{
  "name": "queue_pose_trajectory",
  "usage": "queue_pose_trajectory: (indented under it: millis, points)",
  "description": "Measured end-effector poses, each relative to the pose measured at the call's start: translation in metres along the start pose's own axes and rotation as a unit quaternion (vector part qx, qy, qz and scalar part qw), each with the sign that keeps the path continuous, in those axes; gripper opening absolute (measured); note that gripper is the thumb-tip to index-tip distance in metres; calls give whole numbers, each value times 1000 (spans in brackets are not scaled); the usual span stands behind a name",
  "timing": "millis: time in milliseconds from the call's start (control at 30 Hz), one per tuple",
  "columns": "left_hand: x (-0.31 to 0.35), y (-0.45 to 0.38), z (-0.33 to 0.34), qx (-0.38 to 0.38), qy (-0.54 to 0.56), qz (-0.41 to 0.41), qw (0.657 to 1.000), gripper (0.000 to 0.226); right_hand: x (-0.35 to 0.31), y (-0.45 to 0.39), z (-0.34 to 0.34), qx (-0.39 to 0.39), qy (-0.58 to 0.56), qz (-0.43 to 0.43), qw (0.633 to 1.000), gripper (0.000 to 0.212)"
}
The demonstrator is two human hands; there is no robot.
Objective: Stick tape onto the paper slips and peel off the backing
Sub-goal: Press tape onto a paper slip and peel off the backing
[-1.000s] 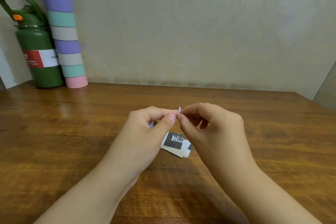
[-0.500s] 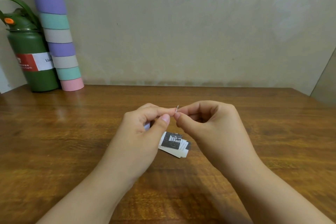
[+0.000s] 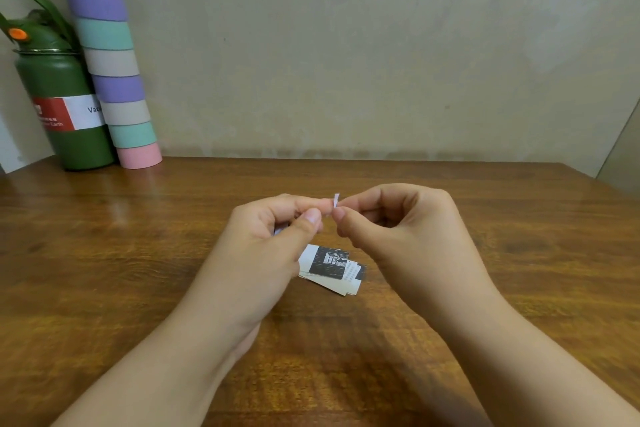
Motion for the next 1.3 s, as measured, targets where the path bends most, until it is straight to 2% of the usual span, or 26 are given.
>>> queue_pose_trajectory:
  millis: [700,1133,1300]
  points:
    - [0,0,-1,0,59,-52,997,24,4,-3,-2,-23,-19,21,999,9]
    - [-2,0,-1,5,3,-24,1000,24,3,-2,-1,-22,-31,17,999,8]
    - [-3,0,-1,6,-26,-12,1000,25,4,-1,0,2,16,-30,999,8]
Point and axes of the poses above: each hand's wrist, its own y-axis away from the middle knuckle, its own z-axis out of the palm, x = y × z, the point moved 2 cm from there along -y, towards the middle knuckle, and after that the axes turned 7 degrees about y, right-handed, at the moved point
